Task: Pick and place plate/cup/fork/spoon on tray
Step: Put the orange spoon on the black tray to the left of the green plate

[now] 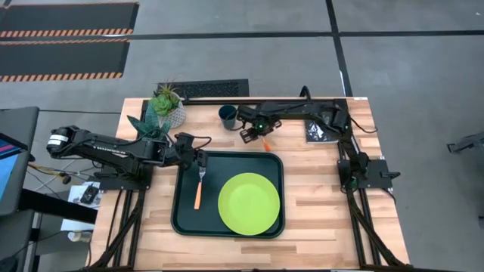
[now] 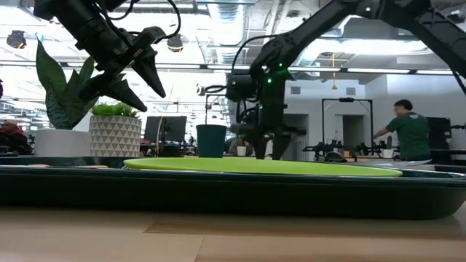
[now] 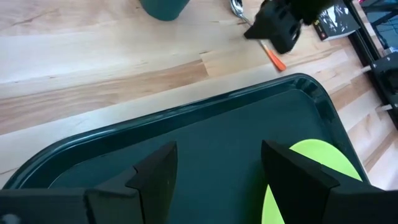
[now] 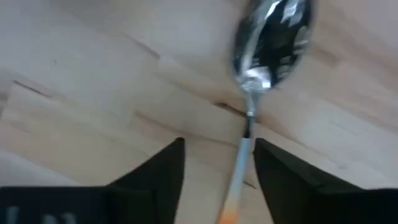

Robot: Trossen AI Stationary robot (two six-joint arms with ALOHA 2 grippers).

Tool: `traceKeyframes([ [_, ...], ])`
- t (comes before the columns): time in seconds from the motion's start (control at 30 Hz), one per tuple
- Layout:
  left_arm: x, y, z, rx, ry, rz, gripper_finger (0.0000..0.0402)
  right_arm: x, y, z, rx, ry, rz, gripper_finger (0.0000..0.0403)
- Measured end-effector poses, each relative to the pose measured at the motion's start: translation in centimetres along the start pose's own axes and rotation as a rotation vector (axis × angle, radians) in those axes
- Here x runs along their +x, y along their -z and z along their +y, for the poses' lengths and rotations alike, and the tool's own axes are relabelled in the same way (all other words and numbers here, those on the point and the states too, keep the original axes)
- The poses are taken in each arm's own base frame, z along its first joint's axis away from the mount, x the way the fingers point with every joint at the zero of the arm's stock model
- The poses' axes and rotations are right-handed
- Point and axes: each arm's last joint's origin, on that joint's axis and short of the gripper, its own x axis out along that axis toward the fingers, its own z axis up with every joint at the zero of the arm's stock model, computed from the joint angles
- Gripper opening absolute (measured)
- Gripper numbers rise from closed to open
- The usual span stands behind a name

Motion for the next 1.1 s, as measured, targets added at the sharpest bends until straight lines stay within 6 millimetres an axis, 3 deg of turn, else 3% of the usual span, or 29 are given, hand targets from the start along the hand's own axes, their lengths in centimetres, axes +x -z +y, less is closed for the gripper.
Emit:
traceKeyframes([
  [0.13,0.0,0.0,0.0,0.0,0.001,0.004,0.0219,1.1,-0.5,-0.1,0.004,-0.009,0.008,0.0244],
  [0.23,0.0,0.0,0.0,0.001,-0.001,0.005,0.0219,1.2,-0.6,-0.4,0.007,-0.011,0.021,0.0235],
  [0.33,0.0,0.0,0.1,0.003,-0.004,0.005,0.0219,1.2,-0.6,-0.6,0.017,0.003,0.024,0.0184],
  [0.53,0.0,-0.1,0.1,0.001,-0.01,-0.004,0.0219,1.2,-0.6,-0.9,0.018,0.013,0.041,0.0035],
  [0.6,0.0,-0.1,0.1,0.004,-0.01,-0.005,0.0219,1.2,-0.5,-0.8,0.013,0.01,0.04,0.0013],
  [0.77,0.0,-0.1,0.1,0.005,-0.011,-0.005,0.0219,1.2,-0.5,-0.9,0.026,0.015,0.048,0.0026],
  [1.1,0.0,-0.1,0.1,0.005,-0.011,-0.008,0.0219,-0.5,-0.1,-1.3,0.019,0.01,0.064,0.0009],
])
